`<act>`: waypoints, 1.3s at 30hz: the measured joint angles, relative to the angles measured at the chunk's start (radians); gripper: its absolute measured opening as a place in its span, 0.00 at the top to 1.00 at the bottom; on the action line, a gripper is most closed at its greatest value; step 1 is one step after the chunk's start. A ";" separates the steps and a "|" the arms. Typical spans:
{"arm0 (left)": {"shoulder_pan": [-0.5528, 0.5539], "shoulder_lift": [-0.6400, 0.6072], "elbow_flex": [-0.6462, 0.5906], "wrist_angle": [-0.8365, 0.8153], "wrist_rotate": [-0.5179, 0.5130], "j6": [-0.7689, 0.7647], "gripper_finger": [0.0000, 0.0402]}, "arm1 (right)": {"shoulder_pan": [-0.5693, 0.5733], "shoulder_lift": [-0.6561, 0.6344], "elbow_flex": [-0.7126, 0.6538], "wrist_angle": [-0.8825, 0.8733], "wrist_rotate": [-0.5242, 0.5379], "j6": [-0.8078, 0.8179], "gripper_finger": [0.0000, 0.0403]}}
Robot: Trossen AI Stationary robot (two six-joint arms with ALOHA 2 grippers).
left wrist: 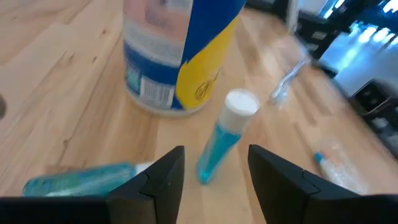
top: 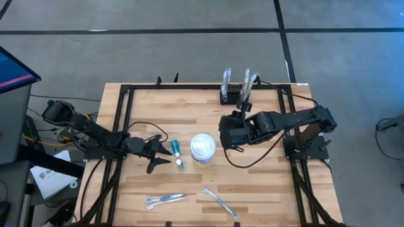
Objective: Pick & Place toothbrushing station
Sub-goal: Put the bottom blue mouthwash into the black mesh organizer
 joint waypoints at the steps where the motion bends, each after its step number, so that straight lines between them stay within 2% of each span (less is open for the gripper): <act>1: 0.000 0.011 -0.001 -0.001 -0.001 0.000 0.56 | 0.003 0.000 0.000 0.000 0.000 0.000 0.70; 11: -0.001 0.241 -0.001 0.203 -0.006 0.001 0.46 | 0.002 0.000 0.000 -0.001 0.004 0.008 0.70; 22: -0.010 0.466 0.015 0.418 -0.013 0.024 0.47 | 0.003 0.001 0.000 -0.001 0.004 0.015 0.70; 32: -0.010 0.615 0.100 0.431 -0.024 0.071 0.47 | 0.003 0.001 0.000 -0.001 0.003 0.026 0.70; 39: -0.011 0.632 0.119 0.443 -0.016 0.097 0.51 | 0.003 0.001 0.000 -0.002 0.003 0.026 0.70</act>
